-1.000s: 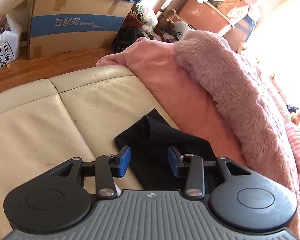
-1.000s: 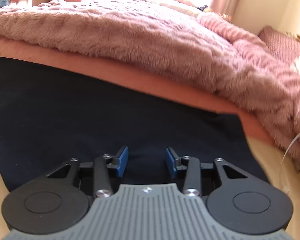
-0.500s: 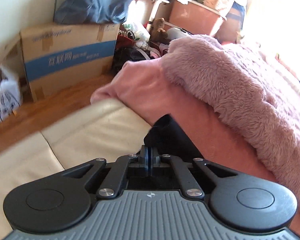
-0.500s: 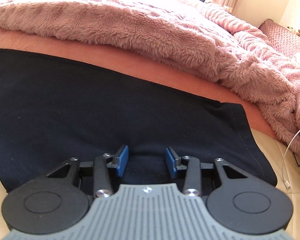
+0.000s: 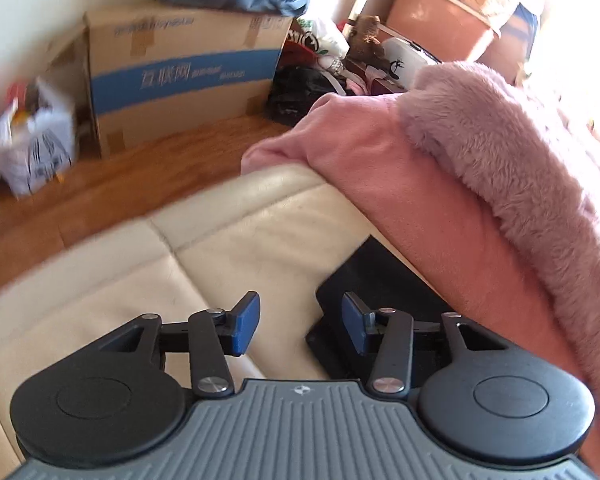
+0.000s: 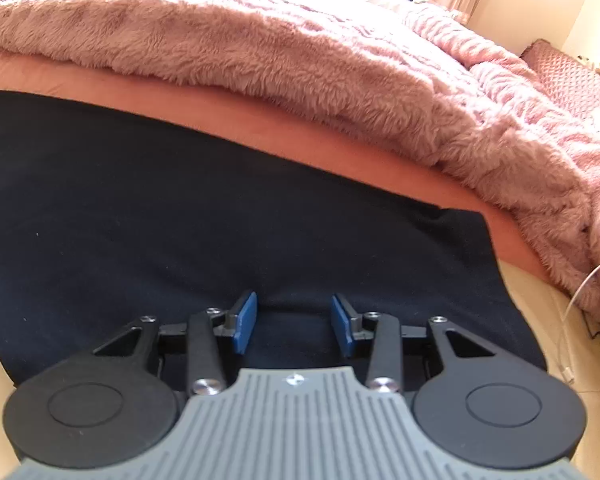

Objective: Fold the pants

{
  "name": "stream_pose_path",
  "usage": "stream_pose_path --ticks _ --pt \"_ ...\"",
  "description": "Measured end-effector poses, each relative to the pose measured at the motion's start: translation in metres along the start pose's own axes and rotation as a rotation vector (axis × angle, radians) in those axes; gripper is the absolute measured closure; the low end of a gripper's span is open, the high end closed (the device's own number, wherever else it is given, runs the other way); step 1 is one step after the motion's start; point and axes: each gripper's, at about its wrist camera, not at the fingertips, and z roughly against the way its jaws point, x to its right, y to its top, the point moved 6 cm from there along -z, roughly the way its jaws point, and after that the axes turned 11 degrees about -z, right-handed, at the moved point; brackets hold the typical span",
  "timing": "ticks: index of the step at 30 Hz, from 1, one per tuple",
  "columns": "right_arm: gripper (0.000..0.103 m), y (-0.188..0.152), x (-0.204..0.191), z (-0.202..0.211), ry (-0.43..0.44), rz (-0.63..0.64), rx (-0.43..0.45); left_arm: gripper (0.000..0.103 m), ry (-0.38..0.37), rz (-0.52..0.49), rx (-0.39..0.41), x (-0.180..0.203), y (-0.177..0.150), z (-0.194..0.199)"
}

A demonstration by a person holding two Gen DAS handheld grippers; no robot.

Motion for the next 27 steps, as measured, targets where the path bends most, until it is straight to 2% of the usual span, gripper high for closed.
stream_pose_path --ticks 2,4,7,9,10,11,15,19,21,22,25,27 --pt "0.074 0.0 -0.002 0.011 0.03 -0.039 0.016 0.049 -0.067 0.056 -0.017 -0.002 -0.011 0.003" --pt "0.075 -0.002 -0.01 0.022 0.072 -0.054 0.016 0.058 -0.096 0.077 -0.024 -0.002 -0.02 0.001" --pt "0.075 -0.009 -0.029 0.041 0.142 -0.057 0.018 0.066 -0.066 0.073 -0.002 0.002 -0.026 0.001" --pt "0.075 -0.014 -0.043 0.056 0.163 -0.035 0.024 0.077 -0.037 0.055 0.008 0.005 -0.026 0.001" --pt "0.074 -0.018 -0.05 0.063 0.169 -0.018 0.028 0.093 -0.024 0.049 0.004 0.006 -0.026 0.0" --pt "0.074 -0.021 -0.056 0.069 0.175 0.0 0.029 0.102 -0.021 0.045 -0.003 0.006 -0.026 0.0" --pt "0.074 -0.037 -0.089 0.087 0.187 0.13 0.037 0.103 0.002 0.018 -0.01 0.007 -0.028 0.001" --pt "0.076 -0.044 -0.119 0.082 0.16 0.289 0.03 0.103 0.016 0.017 -0.014 0.006 -0.028 0.0" --pt "0.087 -0.048 -0.127 0.074 0.131 0.353 0.01 0.103 0.024 0.016 -0.014 0.004 -0.027 0.001" --pt "0.103 -0.05 -0.127 0.073 0.126 0.367 0.007 0.103 0.04 0.011 -0.011 0.003 -0.026 0.002" --pt "0.103 -0.045 -0.114 0.082 0.11 0.322 0.038 0.103 0.061 0.011 -0.002 -0.005 -0.023 0.007" --pt "0.103 -0.046 -0.103 0.081 0.081 0.295 0.015 0.103 0.066 -0.005 -0.008 -0.009 -0.023 0.009"
